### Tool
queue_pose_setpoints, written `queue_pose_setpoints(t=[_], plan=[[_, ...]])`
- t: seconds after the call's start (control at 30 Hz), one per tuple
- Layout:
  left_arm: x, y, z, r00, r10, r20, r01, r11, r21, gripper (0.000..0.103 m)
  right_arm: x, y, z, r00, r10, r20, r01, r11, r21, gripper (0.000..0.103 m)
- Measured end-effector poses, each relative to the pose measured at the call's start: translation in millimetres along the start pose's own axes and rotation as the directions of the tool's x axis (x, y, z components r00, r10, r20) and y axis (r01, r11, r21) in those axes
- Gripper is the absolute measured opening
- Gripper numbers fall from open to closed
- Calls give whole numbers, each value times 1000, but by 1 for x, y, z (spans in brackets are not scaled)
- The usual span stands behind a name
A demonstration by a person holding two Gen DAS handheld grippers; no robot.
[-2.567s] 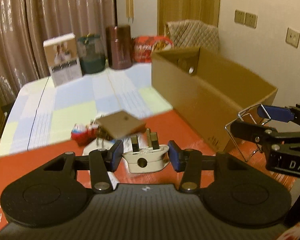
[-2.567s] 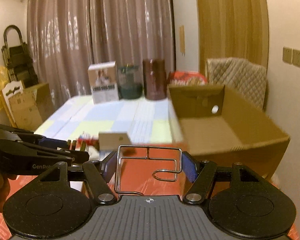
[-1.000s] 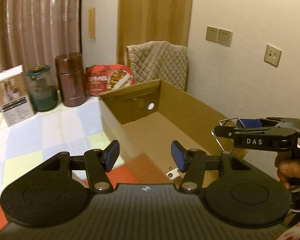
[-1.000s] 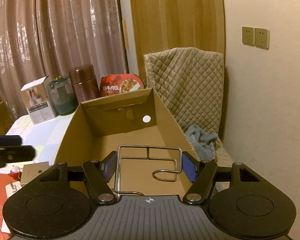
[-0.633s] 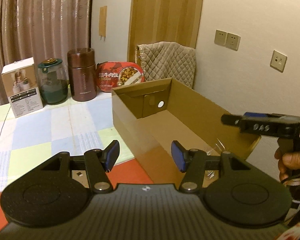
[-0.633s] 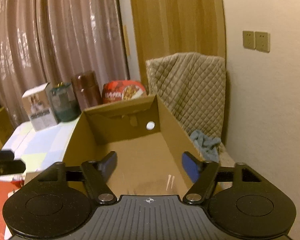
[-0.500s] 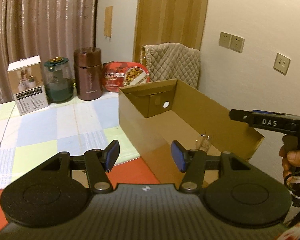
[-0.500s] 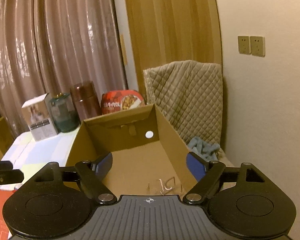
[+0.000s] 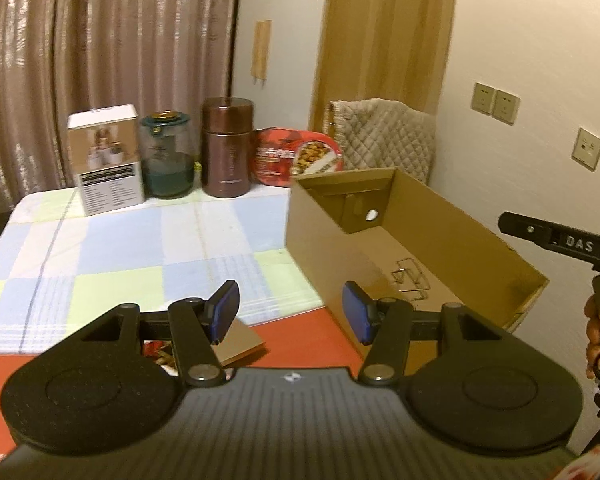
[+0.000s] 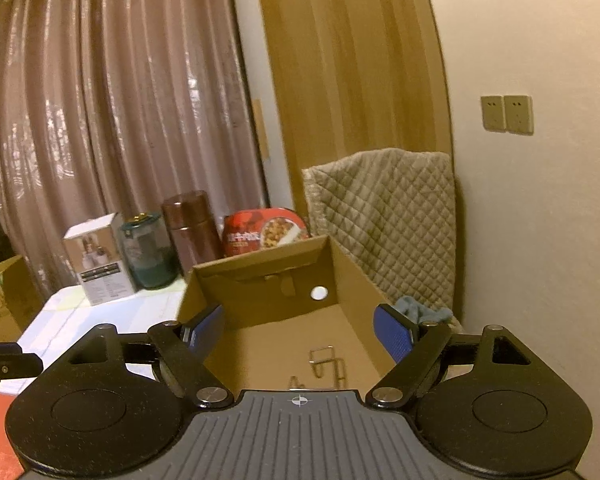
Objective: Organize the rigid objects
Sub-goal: 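Move both tools back over the remaining items on the mat, then grasp the clear floss pick box with the right tool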
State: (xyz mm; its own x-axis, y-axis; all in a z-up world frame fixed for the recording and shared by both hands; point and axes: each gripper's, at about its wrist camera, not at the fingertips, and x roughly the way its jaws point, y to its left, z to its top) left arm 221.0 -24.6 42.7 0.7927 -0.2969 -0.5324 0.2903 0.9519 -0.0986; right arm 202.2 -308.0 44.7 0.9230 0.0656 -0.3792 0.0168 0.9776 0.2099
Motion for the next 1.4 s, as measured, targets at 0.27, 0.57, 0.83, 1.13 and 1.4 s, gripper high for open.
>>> queue_pose_setpoints(t=[0.27,0.57,0.83,1.13,1.4], plan=[[-26,39,-13,994,105,2,-105,993,-59,52,-15,48,-10,990,128,51,-124,989,-80,80],[-55,79,-42,971,238,-20,-239,966,-98,52,-19,113,-34,963,271,0,-267,951,-158,80],[-68,113,-94,946,319,-55,-324,932,-163,54,-9,168,-80,927,343,-150,-369,904,-217,80],[-45,130,-135,948,292,-126,-313,928,-201,57,48,184,-136,901,284,-326,-350,923,-162,80],[-31,137,-142,937,312,-160,-341,915,-214,60,82,197,-161,890,246,-383,-324,934,-152,80]])
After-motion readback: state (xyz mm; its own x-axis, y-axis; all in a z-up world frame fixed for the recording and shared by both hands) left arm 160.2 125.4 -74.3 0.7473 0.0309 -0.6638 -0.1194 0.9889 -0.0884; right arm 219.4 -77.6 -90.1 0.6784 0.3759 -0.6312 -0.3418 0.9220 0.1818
